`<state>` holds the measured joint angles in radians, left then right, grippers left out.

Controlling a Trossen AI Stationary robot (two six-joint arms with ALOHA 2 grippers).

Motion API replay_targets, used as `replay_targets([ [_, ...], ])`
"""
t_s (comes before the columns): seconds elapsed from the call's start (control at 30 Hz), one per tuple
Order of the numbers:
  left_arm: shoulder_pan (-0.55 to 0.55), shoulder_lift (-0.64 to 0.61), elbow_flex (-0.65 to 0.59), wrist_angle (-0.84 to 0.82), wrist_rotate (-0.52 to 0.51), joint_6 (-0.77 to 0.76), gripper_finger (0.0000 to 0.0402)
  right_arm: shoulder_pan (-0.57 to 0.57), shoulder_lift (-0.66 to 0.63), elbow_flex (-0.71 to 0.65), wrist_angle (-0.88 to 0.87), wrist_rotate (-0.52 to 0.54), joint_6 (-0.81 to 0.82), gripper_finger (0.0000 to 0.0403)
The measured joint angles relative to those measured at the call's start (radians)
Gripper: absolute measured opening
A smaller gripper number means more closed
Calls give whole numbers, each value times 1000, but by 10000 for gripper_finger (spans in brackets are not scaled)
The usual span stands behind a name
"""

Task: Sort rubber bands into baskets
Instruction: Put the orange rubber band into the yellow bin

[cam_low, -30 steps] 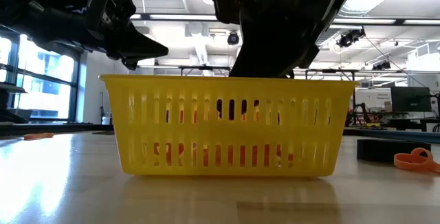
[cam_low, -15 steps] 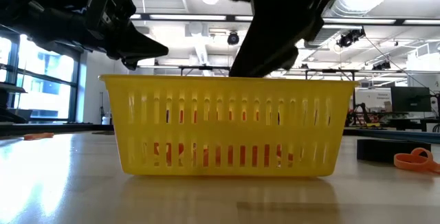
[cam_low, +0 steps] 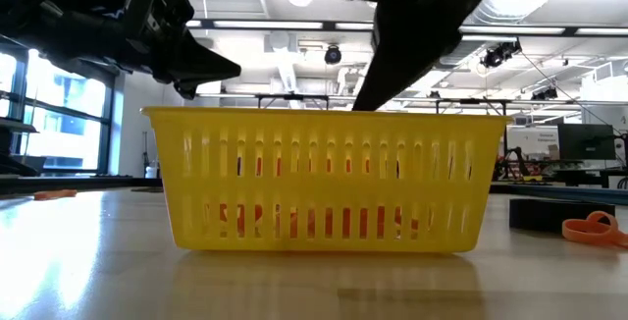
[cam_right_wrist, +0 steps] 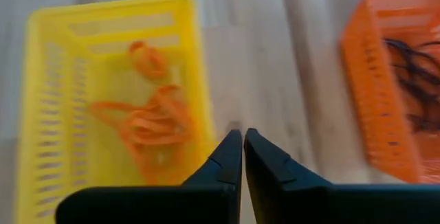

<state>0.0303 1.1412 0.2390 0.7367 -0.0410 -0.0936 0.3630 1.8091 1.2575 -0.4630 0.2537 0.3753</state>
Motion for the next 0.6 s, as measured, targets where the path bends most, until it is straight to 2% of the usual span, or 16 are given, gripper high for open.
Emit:
replay_targets([
  [0.3, 0, 0, 0, -6, 0, 0, 0, -30, 0, -42, 8, 108, -63, 0],
  [0.5, 0, 0, 0, -5, 0, 2, 0, -58, -10, -140, 90, 78, -41, 0],
  [0.6, 0, 0, 0, -4, 0, -18, 0, -58, -65, -193, 153, 83, -43, 0],
])
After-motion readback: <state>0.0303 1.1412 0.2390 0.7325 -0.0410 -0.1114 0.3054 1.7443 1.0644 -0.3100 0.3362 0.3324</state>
